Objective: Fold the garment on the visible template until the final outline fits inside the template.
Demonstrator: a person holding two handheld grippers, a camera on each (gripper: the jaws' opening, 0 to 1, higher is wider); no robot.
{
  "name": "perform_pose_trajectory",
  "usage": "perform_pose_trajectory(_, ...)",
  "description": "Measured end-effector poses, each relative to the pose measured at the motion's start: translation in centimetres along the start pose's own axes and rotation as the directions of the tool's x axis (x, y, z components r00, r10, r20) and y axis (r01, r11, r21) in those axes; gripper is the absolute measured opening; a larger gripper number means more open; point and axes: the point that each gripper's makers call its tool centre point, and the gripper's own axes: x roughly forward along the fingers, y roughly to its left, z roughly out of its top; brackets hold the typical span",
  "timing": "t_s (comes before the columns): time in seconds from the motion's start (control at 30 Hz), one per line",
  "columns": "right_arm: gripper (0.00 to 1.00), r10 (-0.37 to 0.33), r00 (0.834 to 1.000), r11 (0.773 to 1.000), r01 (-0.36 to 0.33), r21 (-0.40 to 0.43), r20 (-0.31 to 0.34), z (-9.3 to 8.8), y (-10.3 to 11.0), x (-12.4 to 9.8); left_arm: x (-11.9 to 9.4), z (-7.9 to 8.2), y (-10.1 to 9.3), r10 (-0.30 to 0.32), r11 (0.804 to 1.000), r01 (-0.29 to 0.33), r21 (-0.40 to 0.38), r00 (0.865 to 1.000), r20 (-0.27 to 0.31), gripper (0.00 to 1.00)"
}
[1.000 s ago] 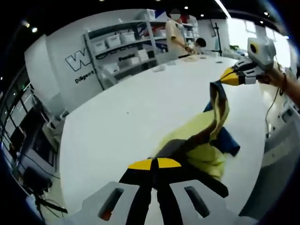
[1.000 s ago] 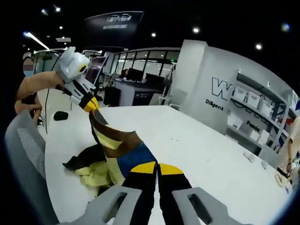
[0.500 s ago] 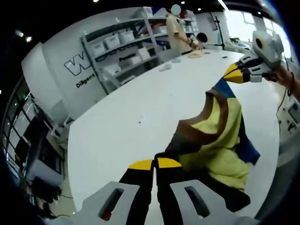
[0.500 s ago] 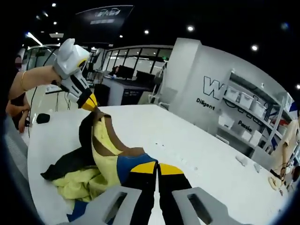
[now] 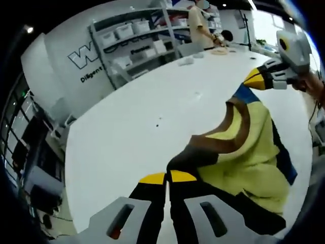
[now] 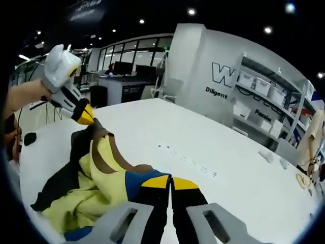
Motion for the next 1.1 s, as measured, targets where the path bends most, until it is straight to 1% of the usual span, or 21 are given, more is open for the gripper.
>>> perform_pose_trajectory(0.1,0.0,-0.009,0.999,1.0,0.009,0.002,-0.033,-0.9,-0.3,1.6,1.3,-0.5,0.2,0.024,0.998,-0.022,0.053,0.999,-0.04,0.01)
perform_pose_trajectory(0.17,0.0,-0.012,0.998,1.0,0.012,0.009,-0.055,-1.4,-0.5,2.4,2.0,-0.9,0.4,0.032,0.998,-0.029,0.063,0.998,-0.055,0.01)
perform_pose_trajectory(0.2,0.0,-0.015,0.998,1.0,0.016,0.01,-0.06,-1.7,-0.6,2.9,2.6,-1.4,0.5,0.037,0.997,-0.031,0.065,0.996,-0.082,0.01)
perform_pose_trajectory(0.27,0.0,-0.022,0.996,0.999,0.024,0.021,-0.084,-2.3,-0.8,3.7,3.7,-2.2,0.8,0.046,0.998,-0.041,0.054,0.993,-0.108,0.01)
perform_pose_trajectory(0.3,0.0,-0.03,0.996,0.999,0.032,0.021,-0.087,-2.5,-0.9,4.1,4.4,-2.7,0.9,0.041,0.999,-0.037,0.035,0.992,-0.121,0.01)
perform_pose_trajectory(0.37,0.0,-0.028,0.993,0.999,0.03,0.018,-0.118,-3.3,-0.8,4.8,5.6,-3.3,0.8,0.016,1.0,-0.015,0.004,0.991,-0.133,0.01)
perform_pose_trajectory(0.43,0.0,-0.023,0.991,0.999,0.026,0.019,-0.135,-3.9,-0.6,5.6,6.1,-3.5,0.7,0.014,1.0,-0.015,-0.003,0.992,-0.128,0.01)
perform_pose_trajectory(0.5,0.0,-0.02,0.987,0.999,0.024,0.022,-0.162,-4.8,-0.5,6.4,6.7,-3.9,0.6,0.027,1.0,-0.025,0.013,0.99,-0.139,0.01)
perform_pose_trajectory(0.53,0.0,-0.022,0.986,0.999,0.027,0.024,-0.166,-5.1,-0.5,6.8,7.0,-4.1,0.6,0.037,0.999,-0.032,0.038,0.988,-0.15,0.01)
perform_pose_trajectory(0.6,0.0,-0.035,0.979,0.999,0.039,0.014,-0.202,-6.3,-0.6,7.5,7.5,-4.3,0.5,0.051,0.997,-0.041,0.06,0.985,-0.163,0.01)
perform_pose_trajectory(0.67,0.0,-0.033,0.971,0.999,0.039,0.022,-0.235,-7.3,-0.7,8.1,7.9,-4.4,0.6,0.059,0.996,-0.049,0.069,0.985,-0.163,0.01)
perform_pose_trajectory(0.77,0.0,-0.032,0.968,0.999,0.041,0.029,-0.249,-8.2,-1.2,9.1,8.7,-4.7,1.0,0.068,0.995,-0.055,0.08,0.982,-0.174,0.01)
perform_pose_trajectory(0.83,0.0,-0.046,0.963,0.998,0.054,0.022,-0.266,-8.8,-1.5,9.4,9.1,-5.0,1.1,0.067,0.995,-0.051,0.088,0.98,-0.187,0.01)
perform_pose_trajectory(0.93,0.0,-0.046,0.956,0.998,0.057,0.03,-0.29,-9.6,-1.8,10.1,9.4,-5.4,1.3,0.076,0.994,-0.058,0.093,0.976,-0.206,0.01)
perform_pose_trajectory(0.97,0.0,-0.049,0.953,0.997,0.063,0.037,-0.3,-9.9,-1.9,10.3,9.6,-5.7,1.3,0.073,0.995,-0.054,0.086,0.972,-0.223,0.01)
perform_pose_trajectory(1.03,0.0,-0.049,0.951,0.997,0.064,0.038,-0.307,-10.0,-1.8,10.6,9.9,-6.0,1.2,0.066,0.996,-0.049,0.076,0.97,-0.236,0.01)
perform_pose_trajectory(1.1,0.0,-0.054,0.949,0.998,0.064,0.022,-0.312,-10.0,-1.8,10.9,10.2,-6.2,1.4,0.07,0.996,-0.052,0.077,0.967,-0.245,0.01)
